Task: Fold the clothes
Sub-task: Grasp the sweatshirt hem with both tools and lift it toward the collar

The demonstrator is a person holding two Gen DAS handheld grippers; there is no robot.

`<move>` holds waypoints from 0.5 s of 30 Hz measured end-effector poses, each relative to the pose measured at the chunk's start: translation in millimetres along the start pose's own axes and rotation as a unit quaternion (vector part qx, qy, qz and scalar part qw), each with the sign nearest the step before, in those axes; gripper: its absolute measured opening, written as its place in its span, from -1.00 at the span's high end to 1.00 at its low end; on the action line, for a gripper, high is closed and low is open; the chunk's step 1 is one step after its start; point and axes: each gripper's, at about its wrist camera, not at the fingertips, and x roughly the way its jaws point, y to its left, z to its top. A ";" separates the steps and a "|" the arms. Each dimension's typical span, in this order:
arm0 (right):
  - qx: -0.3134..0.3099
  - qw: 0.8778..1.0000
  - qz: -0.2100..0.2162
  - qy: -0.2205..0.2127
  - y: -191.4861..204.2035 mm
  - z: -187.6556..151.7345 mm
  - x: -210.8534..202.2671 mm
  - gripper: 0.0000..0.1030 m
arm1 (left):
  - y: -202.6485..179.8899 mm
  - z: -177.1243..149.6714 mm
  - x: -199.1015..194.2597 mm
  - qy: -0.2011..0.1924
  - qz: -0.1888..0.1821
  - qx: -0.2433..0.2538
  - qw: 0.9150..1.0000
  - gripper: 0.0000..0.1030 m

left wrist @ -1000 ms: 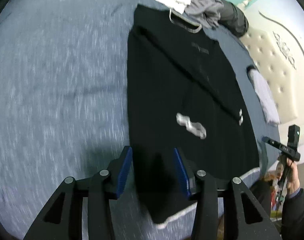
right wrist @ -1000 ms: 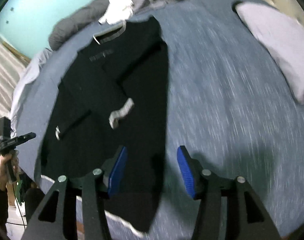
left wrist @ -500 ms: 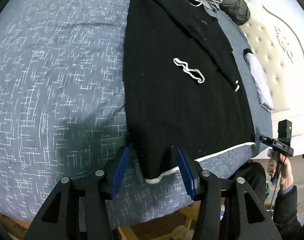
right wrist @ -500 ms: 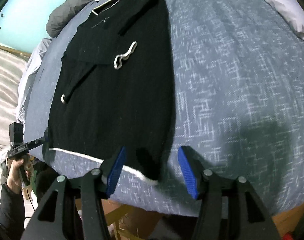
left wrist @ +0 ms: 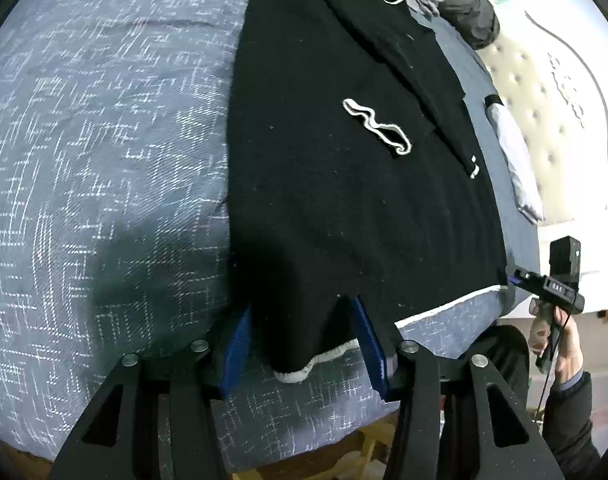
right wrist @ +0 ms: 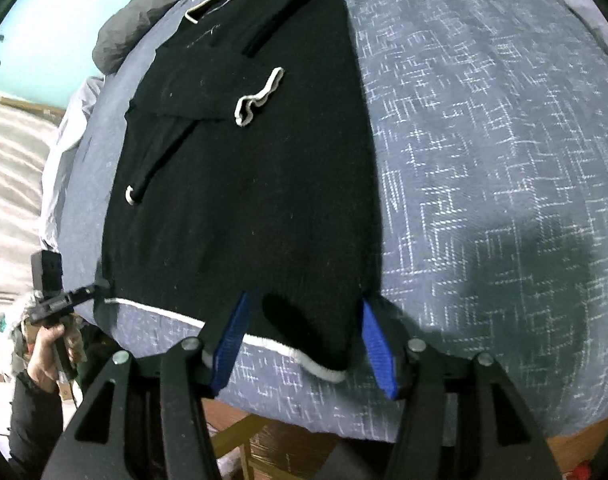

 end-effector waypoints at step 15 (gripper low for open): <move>-0.052 0.999 -0.013 0.000 20.0 -7.7 -3.3 0.87 | -21.3 -4.1 -15.0 -0.025 0.012 0.043 0.999 0.87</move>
